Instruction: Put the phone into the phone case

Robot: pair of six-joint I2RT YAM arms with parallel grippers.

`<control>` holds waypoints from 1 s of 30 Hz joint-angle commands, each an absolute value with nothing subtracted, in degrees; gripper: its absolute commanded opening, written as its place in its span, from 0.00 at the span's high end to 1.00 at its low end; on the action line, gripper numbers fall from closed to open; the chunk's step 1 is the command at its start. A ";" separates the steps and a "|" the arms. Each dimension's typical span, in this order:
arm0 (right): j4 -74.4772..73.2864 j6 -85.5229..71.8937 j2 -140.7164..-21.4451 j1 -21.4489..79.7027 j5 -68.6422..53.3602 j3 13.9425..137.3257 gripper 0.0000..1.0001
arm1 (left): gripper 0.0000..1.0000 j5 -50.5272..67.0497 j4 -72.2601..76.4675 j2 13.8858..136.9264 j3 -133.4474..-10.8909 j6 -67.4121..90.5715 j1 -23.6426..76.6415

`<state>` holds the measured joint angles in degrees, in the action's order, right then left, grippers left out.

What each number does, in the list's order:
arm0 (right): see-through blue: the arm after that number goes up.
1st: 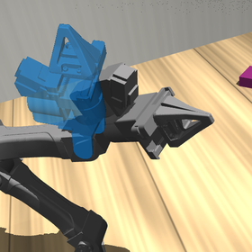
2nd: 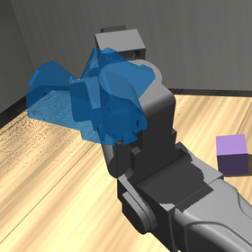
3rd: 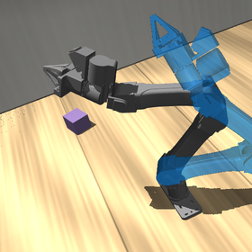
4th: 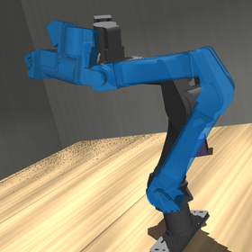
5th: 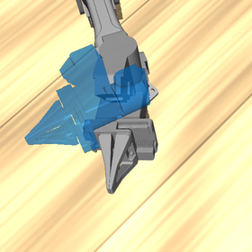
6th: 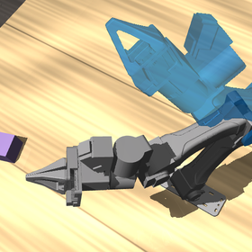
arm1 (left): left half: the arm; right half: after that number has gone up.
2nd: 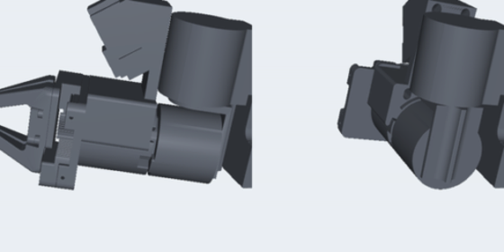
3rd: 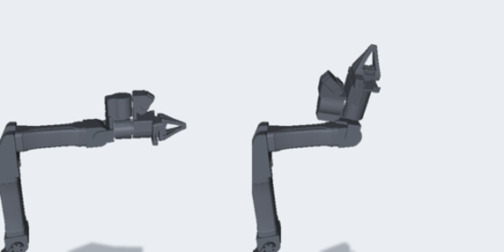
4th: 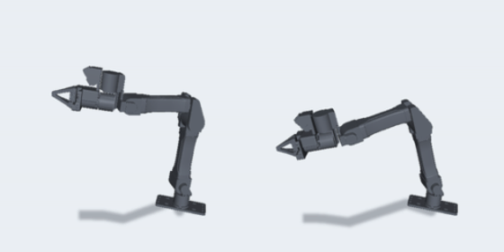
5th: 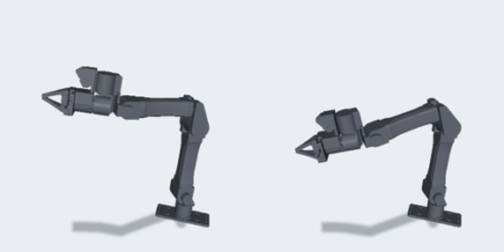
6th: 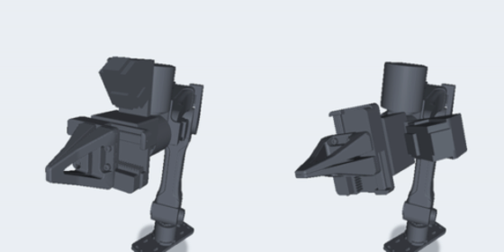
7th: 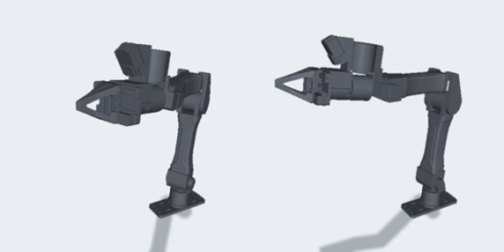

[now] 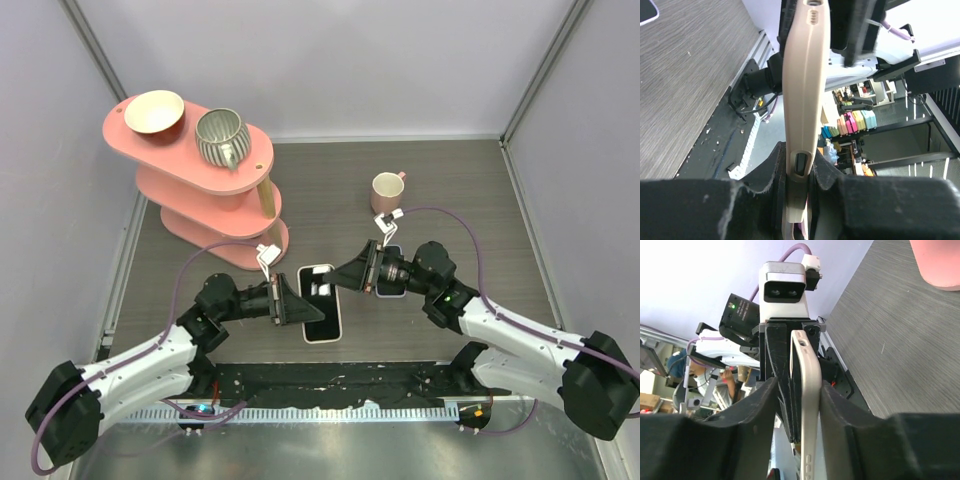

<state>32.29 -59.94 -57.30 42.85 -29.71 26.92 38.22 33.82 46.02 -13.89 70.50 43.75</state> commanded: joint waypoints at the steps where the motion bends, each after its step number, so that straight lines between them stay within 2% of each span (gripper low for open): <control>1: 32.52 -57.92 -53.62 42.63 -32.07 29.62 0.45 | 1.00 35.34 32.08 44.57 -14.50 70.84 43.86; 4: 33.31 -58.27 -52.83 42.63 -38.31 26.73 0.35 | 1.00 32.88 31.29 42.90 -15.99 70.75 43.86; 7: 34.27 -59.76 -51.95 42.71 -42.36 22.69 0.32 | 1.00 30.77 29.54 40.70 -17.57 70.05 43.86; 14: 41.92 -64.24 -47.46 43.68 -43.50 13.90 0.33 | 1.00 26.81 27.77 39.20 -18.99 69.52 43.94; 21: 44.98 -63.81 -50.35 45.44 -43.15 13.27 0.36 | 1.00 27.25 30.76 41.83 -18.90 70.49 43.86; 23: 46.05 -64.07 -51.76 46.14 -42.63 13.10 0.41 | 1.00 27.16 31.37 42.10 -18.81 70.66 43.86; 26: 47.98 -64.60 -52.91 46.32 -40.35 12.22 0.61 | 1.00 26.98 31.11 42.10 -18.46 70.66 43.86; 27: 48.08 -64.69 -52.91 46.23 -38.34 12.04 0.78 | 1.00 26.90 31.03 42.01 -18.20 70.66 43.86; 30: 48.69 -65.12 -52.12 46.32 -36.39 11.16 0.98 | 1.00 26.19 30.15 41.40 -17.49 70.58 43.86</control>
<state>42.78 -64.53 -53.12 45.80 -39.99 11.64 27.86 25.30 42.52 -15.86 70.54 44.12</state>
